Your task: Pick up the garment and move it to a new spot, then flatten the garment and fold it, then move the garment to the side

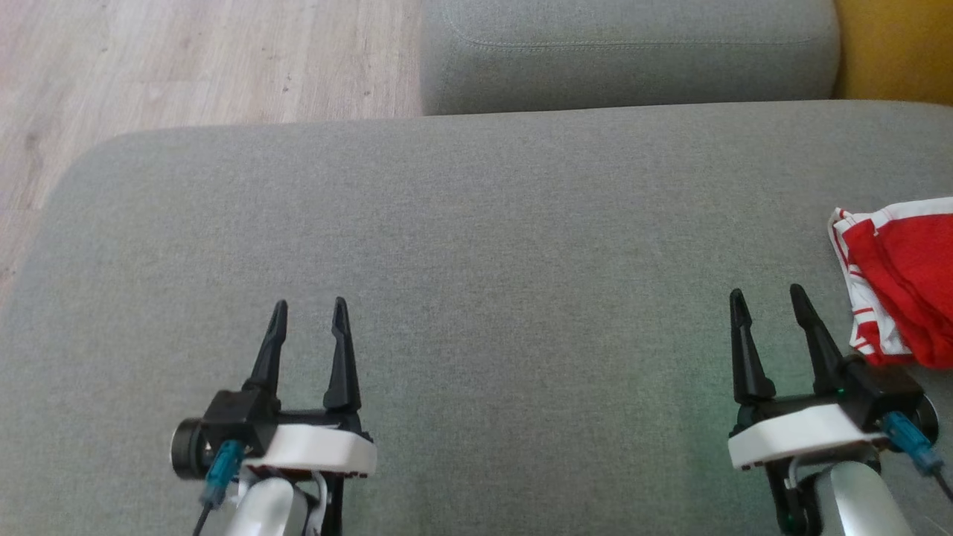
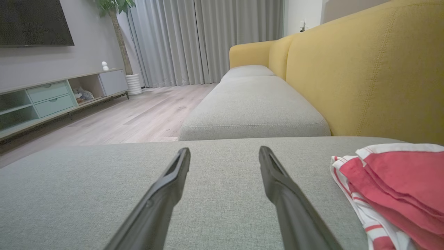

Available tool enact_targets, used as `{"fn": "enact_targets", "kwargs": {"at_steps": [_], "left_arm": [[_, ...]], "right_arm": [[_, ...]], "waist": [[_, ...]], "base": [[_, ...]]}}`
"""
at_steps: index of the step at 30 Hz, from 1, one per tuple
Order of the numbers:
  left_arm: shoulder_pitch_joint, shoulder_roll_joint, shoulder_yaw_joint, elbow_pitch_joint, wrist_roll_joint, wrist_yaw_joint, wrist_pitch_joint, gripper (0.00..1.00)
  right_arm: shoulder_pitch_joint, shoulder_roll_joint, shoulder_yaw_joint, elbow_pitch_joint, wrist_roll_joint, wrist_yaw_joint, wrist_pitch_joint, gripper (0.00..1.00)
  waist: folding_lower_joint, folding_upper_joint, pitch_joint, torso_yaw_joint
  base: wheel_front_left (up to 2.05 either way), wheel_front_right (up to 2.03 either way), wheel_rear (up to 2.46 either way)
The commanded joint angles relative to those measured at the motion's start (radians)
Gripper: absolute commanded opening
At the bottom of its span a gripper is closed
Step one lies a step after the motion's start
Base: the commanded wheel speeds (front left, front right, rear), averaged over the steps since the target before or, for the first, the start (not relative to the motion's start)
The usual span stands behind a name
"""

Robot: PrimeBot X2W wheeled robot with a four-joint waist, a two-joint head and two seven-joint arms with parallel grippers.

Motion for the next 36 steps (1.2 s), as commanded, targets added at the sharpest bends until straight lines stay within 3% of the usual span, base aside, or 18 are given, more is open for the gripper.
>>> {"fn": "enact_targets", "kwargs": {"at_steps": [1, 22, 23, 36], "left_arm": [[-0.021, 0.004, 0.039, -0.038, 0.004, 0.004, -0.006, 1.0], [-0.016, 0.004, 0.08, -0.037, -0.128, 0.011, -0.006, 1.0], [0.016, 0.0, 0.045, 0.0, -0.128, 0.009, 0.0, 0.0], [0.029, 0.0, 0.068, 0.035, -0.218, -0.008, 0.028, 0.0]], "right_arm": [[-0.037, -0.003, 0.028, -0.038, 0.009, -0.001, -0.013, 1.0], [-0.04, -0.003, 0.054, -0.041, 0.002, -0.001, -0.013, 1.0], [0.0, 0.0, 0.027, -0.003, 0.007, 0.0, -0.003, 0.0], [0.008, -0.001, 0.022, 0.035, 0.124, 0.0, 0.026, 0.0]], "waist": [[0.0, -0.0001, -0.001, -0.002], [0.0, -0.0001, 0.004, -0.022], [0.0, -0.0001, 0.004, -0.022], [0.0001, -0.0001, 0.001, -0.025]], "base": [[0.0, 0.0, 0.0], [0.0, 0.0, 0.0], [0.0, 0.0, 0.0], [0.0, 0.0, 0.0]]}}
